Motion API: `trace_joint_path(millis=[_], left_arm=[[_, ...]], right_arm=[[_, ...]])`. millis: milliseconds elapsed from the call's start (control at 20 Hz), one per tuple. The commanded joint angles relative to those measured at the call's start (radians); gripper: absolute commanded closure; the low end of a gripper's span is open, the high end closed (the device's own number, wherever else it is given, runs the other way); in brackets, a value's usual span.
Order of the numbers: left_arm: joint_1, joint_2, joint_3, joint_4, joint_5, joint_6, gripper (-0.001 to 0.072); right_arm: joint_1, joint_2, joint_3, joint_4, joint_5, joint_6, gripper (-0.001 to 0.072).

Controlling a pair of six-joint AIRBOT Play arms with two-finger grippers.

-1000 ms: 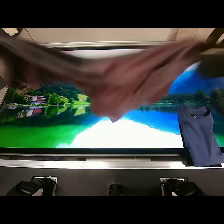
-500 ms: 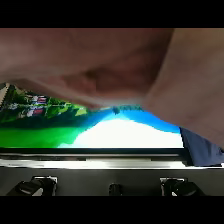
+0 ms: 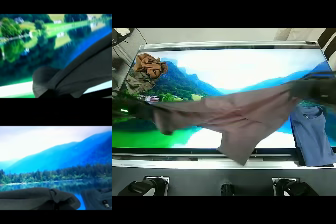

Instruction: Fold the shirts.

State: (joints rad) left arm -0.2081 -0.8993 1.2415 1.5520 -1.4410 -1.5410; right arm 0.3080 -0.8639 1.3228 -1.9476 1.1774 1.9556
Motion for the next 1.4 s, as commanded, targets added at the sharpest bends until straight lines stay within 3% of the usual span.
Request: trace_joint_path(millis=[0,200,400,550,600,650,700,850,950,1100,1150,1350], left_arm=[[0.023,-0.138,-0.155,-0.079,0.091,0.071,0.0677],[0.119,-0.473,0.043,-0.206,0.167,0.182,0.0677],[0.204,-0.821,0.369,-0.401,0.092,0.210,0.0675],[0.234,-0.972,0.513,-0.527,0.049,0.209,0.0659],[0.237,-0.993,0.527,-0.544,0.050,0.209,0.0492],[0.240,-0.999,0.537,-0.539,0.044,0.207,0.0235],[0.252,-0.995,0.554,-0.521,0.026,0.207,0.0142],[0.325,-0.961,0.622,-0.386,-0.083,0.210,0.0148],[0.386,-0.933,0.614,-0.323,-0.125,0.206,0.0234],[0.447,-0.925,0.544,-0.328,-0.199,0.207,0.0218],[0.459,-0.921,0.506,-0.328,-0.202,0.207,0.0168],[0.493,-0.914,0.369,-0.328,-0.173,0.207,0.0164]], right_arm=[[-0.138,-0.143,-0.121,0.145,-0.292,0.100,0.0662],[-0.251,-0.399,-0.081,0.496,-0.604,-0.056,0.0662],[-0.251,-0.609,-0.081,0.660,-0.831,-0.005,0.0662],[-0.250,-0.685,-0.081,0.713,-0.861,0.074,0.0655],[-0.251,-0.696,-0.081,0.734,-0.845,0.076,0.0535],[-0.251,-0.694,-0.080,0.740,-0.826,0.075,0.0347],[-0.261,-0.676,-0.079,0.736,-0.799,0.061,0.0249],[-0.351,-0.566,-0.077,0.732,-0.652,-0.089,0.0249],[-0.448,-0.502,-0.077,0.732,-0.480,-0.190,0.0250],[-0.553,-0.482,-0.077,0.732,-0.130,-0.336,0.0251],[-0.568,-0.486,-0.081,0.732,-0.046,-0.372,0.0250],[-0.571,-0.488,-0.113,0.745,0.085,-0.428,0.0251]])
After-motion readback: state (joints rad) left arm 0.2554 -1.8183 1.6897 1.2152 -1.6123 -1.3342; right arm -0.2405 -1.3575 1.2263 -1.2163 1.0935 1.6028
